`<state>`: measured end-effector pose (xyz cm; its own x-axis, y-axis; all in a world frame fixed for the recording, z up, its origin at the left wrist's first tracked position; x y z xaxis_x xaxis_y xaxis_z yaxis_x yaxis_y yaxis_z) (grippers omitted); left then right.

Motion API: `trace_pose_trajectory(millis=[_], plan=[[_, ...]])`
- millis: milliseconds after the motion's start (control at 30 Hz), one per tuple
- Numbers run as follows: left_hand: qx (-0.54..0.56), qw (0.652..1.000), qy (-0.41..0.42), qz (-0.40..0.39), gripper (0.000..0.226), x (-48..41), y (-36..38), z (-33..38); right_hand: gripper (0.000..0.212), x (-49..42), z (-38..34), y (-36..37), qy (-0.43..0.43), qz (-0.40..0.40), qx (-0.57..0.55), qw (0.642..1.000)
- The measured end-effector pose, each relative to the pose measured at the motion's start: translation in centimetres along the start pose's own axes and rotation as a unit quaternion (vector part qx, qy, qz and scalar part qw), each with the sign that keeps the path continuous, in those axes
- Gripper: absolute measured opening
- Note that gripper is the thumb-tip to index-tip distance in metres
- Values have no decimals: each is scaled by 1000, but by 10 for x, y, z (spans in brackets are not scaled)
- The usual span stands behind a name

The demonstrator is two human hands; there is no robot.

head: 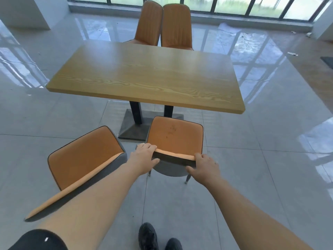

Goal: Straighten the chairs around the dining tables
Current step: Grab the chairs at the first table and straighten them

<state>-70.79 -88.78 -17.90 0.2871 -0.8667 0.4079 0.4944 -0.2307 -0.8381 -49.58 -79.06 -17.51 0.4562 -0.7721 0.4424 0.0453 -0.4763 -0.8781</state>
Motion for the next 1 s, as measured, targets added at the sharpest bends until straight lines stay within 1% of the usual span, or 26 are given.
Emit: trace_pose_trajectory(millis=[67,133,233,300,433,533,600,700,733,867,1000], plan=[[23,999,2,22,53,19,-7,7,45,10,-6,-9,-23,0,-4,1000],[32,999,-9,26,54,38,-14,11,43,20,-12,-18,-35,5,19,999],[24,997,-65,33,54,68,-23,0,44,29,-34,-24,-72,10,17,997],[13,994,-97,48,51,89,-29,-11,45,35,-55,-22,-119,-7,-5,993],[23,988,-136,69,43,135,-33,-35,52,47,-96,-19,-187,-33,5,982],[35,982,-166,79,34,168,-34,-62,51,54,-133,-12,-232,-56,6,971],[41,977,-190,88,32,188,-34,-84,56,60,-162,-1,-256,-94,7,962],[60,966,-227,104,42,213,-34,-119,58,66,-206,16,-290,-126,35,948],[63,963,-237,112,45,220,-34,-131,57,66,-221,21,-300,-127,47,944],[63,955,-262,127,43,238,-28,-181,52,65,-278,37,-349,-101,80,928],[63,950,-277,125,49,242,-16,-231,62,60,-320,57,-365,-77,112,921]])
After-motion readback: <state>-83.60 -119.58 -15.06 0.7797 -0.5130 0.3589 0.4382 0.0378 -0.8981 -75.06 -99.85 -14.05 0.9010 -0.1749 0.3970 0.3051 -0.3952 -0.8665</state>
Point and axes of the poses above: each hand's wrist, its own x-axis away from the middle knuckle, its own y-axis out of the palm, z = x × y, the point moved 8 cm from there along -x, towards the middle knuckle, and after that the axes turned 3 degrees about -z, right-handed, at the moved point
